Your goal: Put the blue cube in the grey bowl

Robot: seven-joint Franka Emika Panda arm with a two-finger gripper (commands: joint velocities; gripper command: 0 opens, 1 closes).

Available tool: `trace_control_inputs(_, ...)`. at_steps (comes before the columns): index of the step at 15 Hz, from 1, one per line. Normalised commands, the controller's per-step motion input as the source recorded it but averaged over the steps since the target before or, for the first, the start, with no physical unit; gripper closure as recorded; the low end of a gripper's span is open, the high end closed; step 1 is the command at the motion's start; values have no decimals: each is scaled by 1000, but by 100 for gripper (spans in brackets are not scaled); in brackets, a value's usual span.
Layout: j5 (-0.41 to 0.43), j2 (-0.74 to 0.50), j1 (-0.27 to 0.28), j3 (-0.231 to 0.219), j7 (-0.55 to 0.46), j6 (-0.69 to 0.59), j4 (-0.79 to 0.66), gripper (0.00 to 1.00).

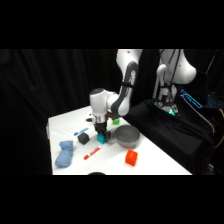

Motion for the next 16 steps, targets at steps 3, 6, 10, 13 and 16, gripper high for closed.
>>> trace_control_inputs(3, -117, -72, -53, 5, 94, 250, -105, 68)
trace_control_inputs(6, -153, -167, -14, -15, 89, 120, -151, 72)
trace_control_inputs(10, -156, -380, 29, -43, 111, -60, -243, 74)
trace_control_inputs(13, -143, -567, 70, -73, 135, -250, -298, 74)
trace_control_inputs(16, -118, -617, 115, -82, 164, -356, -315, 74)
